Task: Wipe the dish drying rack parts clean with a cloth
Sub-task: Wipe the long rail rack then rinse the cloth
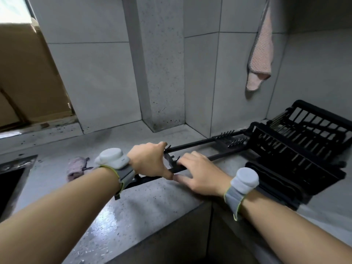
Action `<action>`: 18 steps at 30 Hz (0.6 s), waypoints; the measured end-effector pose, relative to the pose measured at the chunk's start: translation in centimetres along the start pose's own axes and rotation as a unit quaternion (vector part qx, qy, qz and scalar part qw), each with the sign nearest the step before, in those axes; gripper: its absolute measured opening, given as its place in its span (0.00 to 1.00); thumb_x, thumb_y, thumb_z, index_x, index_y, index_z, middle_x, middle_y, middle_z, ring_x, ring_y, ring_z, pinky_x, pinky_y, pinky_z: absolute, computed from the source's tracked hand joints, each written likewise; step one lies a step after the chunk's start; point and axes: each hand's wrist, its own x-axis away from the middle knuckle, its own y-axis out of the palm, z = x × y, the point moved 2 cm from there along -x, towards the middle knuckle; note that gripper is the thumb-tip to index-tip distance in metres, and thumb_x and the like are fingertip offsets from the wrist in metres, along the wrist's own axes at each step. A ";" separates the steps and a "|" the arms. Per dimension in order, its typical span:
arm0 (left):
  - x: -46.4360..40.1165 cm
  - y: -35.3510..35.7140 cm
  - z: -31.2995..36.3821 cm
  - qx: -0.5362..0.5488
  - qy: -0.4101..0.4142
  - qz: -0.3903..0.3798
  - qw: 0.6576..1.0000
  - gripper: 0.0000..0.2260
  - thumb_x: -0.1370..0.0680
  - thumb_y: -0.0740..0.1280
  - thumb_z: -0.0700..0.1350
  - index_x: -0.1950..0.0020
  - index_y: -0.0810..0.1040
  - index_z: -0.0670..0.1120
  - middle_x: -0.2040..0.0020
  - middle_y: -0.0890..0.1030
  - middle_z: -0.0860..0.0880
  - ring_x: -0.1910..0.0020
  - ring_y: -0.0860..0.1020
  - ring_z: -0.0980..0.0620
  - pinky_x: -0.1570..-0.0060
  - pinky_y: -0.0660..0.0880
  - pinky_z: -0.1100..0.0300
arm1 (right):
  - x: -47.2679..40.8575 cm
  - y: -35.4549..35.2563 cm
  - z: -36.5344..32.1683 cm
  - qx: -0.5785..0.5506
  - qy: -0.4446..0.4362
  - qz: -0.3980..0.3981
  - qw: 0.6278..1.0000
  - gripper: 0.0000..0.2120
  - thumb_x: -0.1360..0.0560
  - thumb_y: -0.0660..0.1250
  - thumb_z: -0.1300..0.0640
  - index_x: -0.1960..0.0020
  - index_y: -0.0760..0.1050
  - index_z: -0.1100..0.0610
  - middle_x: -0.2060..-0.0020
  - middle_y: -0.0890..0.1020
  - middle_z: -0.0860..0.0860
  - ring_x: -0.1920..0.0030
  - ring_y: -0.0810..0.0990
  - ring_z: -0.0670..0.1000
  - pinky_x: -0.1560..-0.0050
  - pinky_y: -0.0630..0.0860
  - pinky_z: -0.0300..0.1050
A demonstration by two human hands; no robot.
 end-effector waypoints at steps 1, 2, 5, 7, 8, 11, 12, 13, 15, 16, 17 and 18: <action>-0.5 0.1 0.5 -0.004 0.003 0.005 1.000 0.46 0.41 0.72 0.73 0.31 0.66 0.49 0.44 0.81 0.50 0.47 0.80 0.44 0.49 0.78 0.51 | 0.2 -0.1 0.3 -0.020 0.014 0.003 1.000 0.15 0.22 0.62 0.40 0.44 0.75 0.50 0.52 0.76 0.47 0.49 0.70 0.50 0.46 0.66 0.46; -1.0 0.2 1.0 -0.008 0.005 0.011 1.000 0.46 0.41 0.72 0.73 0.32 0.67 0.49 0.44 0.82 0.50 0.48 0.80 0.44 0.50 0.78 0.52 | 0.4 -0.1 0.8 -0.042 0.043 0.006 0.998 0.14 0.22 0.61 0.39 0.48 0.74 0.50 0.54 0.76 0.46 0.50 0.70 0.50 0.48 0.65 0.45; -2.4 1.0 3.1 -0.007 0.011 0.013 1.000 0.42 0.41 0.71 0.72 0.36 0.68 0.49 0.48 0.81 0.50 0.53 0.79 0.45 0.55 0.76 0.54 | 0.6 -0.2 2.8 -0.109 0.178 0.030 0.978 0.17 0.22 0.59 0.36 0.53 0.73 0.50 0.56 0.78 0.46 0.49 0.74 0.51 0.50 0.68 0.47; -3.0 1.5 4.4 -0.006 0.016 0.017 1.000 0.37 0.39 0.72 0.70 0.40 0.69 0.48 0.52 0.80 0.50 0.57 0.78 0.45 0.59 0.73 0.55 | 0.3 0.0 3.6 -0.092 0.228 0.021 0.969 0.19 0.24 0.59 0.34 0.50 0.72 0.50 0.54 0.81 0.46 0.46 0.75 0.53 0.44 0.69 0.51; -3.2 1.7 4.9 -0.004 0.017 0.024 1.000 0.35 0.38 0.72 0.69 0.41 0.69 0.48 0.53 0.80 0.50 0.58 0.77 0.45 0.59 0.73 0.56 | 0.1 0.1 3.8 -0.065 0.235 0.004 0.970 0.20 0.24 0.59 0.33 0.48 0.72 0.50 0.52 0.81 0.47 0.44 0.75 0.53 0.41 0.67 0.52; -3.7 1.6 5.2 0.000 0.027 0.036 0.999 0.34 0.37 0.71 0.69 0.41 0.69 0.49 0.50 0.80 0.49 0.54 0.79 0.45 0.56 0.77 0.53 | -0.4 0.2 4.4 -0.048 0.250 -0.016 0.967 0.18 0.23 0.59 0.35 0.51 0.74 0.49 0.51 0.82 0.48 0.42 0.73 0.54 0.37 0.63 0.54; -3.9 1.4 5.1 0.002 0.031 0.027 0.999 0.37 0.38 0.70 0.71 0.38 0.68 0.49 0.47 0.80 0.49 0.51 0.79 0.45 0.53 0.78 0.52 | -0.6 0.1 4.5 -0.063 0.254 -0.011 0.965 0.17 0.23 0.59 0.36 0.54 0.73 0.49 0.53 0.82 0.47 0.42 0.73 0.54 0.37 0.63 0.53; -3.9 1.1 4.9 0.005 0.035 0.010 0.999 0.40 0.38 0.70 0.73 0.35 0.67 0.50 0.44 0.79 0.49 0.48 0.79 0.44 0.50 0.78 0.50 | -0.8 -0.1 4.7 -0.078 0.257 -0.005 0.963 0.16 0.23 0.60 0.37 0.56 0.72 0.49 0.55 0.82 0.46 0.44 0.74 0.53 0.38 0.62 0.53; -3.8 0.2 4.7 0.011 0.046 -0.037 0.998 0.45 0.38 0.70 0.75 0.30 0.65 0.52 0.39 0.77 0.49 0.42 0.76 0.44 0.44 0.77 0.48 | -1.0 -0.3 4.9 -0.095 0.266 0.002 0.959 0.15 0.23 0.62 0.39 0.57 0.72 0.50 0.57 0.81 0.46 0.45 0.75 0.52 0.39 0.63 0.52; -3.6 -0.4 4.6 0.015 0.054 -0.059 0.997 0.46 0.38 0.69 0.76 0.27 0.64 0.53 0.35 0.75 0.48 0.39 0.74 0.44 0.40 0.76 0.47 | -1.0 -0.5 5.2 -0.093 0.274 0.002 0.957 0.15 0.24 0.63 0.39 0.57 0.74 0.51 0.57 0.81 0.45 0.45 0.76 0.52 0.39 0.63 0.52; -3.2 -1.2 4.2 0.017 0.060 -0.076 0.995 0.48 0.37 0.69 0.77 0.24 0.62 0.54 0.31 0.72 0.48 0.34 0.72 0.43 0.36 0.73 0.45 | -1.0 -0.5 5.4 -0.087 0.280 0.002 0.956 0.14 0.24 0.64 0.40 0.56 0.75 0.51 0.57 0.81 0.45 0.45 0.76 0.52 0.39 0.63 0.51; -2.8 -1.9 3.7 0.017 0.065 -0.087 0.994 0.49 0.37 0.69 0.77 0.22 0.60 0.55 0.28 0.69 0.48 0.30 0.69 0.43 0.33 0.71 0.44 | -0.8 -0.6 5.8 -0.082 0.286 0.005 0.955 0.14 0.24 0.64 0.40 0.56 0.75 0.51 0.56 0.81 0.45 0.44 0.76 0.52 0.38 0.63 0.50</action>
